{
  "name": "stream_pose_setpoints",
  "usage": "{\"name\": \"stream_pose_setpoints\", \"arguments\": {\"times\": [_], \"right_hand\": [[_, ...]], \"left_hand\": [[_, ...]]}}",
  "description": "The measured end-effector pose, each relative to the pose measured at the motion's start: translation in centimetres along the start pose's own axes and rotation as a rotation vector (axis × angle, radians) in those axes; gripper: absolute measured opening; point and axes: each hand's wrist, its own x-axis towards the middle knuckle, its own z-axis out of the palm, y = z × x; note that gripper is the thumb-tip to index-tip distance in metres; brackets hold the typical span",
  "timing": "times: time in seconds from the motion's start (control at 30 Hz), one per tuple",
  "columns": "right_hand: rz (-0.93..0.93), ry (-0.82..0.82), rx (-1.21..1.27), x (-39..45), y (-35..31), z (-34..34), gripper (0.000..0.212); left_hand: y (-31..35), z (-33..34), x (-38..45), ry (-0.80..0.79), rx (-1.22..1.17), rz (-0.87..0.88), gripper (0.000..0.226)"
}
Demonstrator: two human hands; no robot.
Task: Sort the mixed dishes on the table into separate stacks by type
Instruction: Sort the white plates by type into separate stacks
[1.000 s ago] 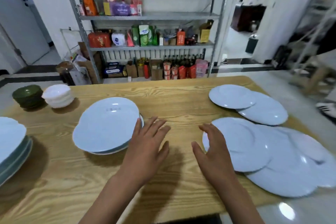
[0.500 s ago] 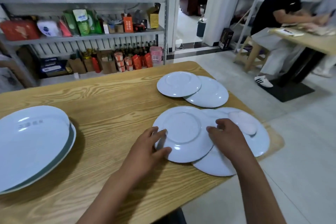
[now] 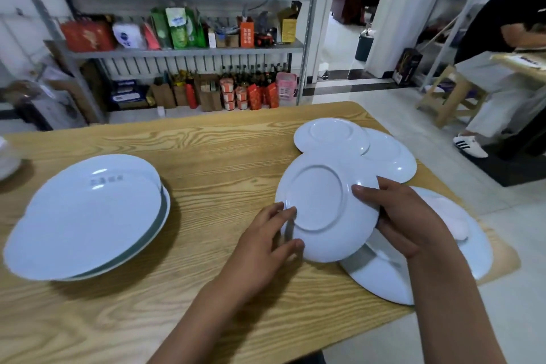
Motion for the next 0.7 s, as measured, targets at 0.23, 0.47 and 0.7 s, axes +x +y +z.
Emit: {"name": "stream_pose_setpoints", "arguments": {"times": [0.23, 0.47, 0.7], "right_hand": [[-0.306, -0.158, -0.073, -0.3, -0.4, 8.7, 0.025], [-0.868, -0.364, -0.569, -1.1, 0.9, 18.8, 0.019], [-1.258, -0.536, -0.734, -1.0, 3.7, 27.8, 0.035]], "left_hand": [[1.8, -6.8, -1.4, 0.346, 0.011, 0.084, 0.063], [3.1, -15.4, -5.0, 0.674, 0.268, 0.14, 0.083], [1.3, -23.0, -10.8, 0.918, 0.491, 0.045, 0.076]]}}
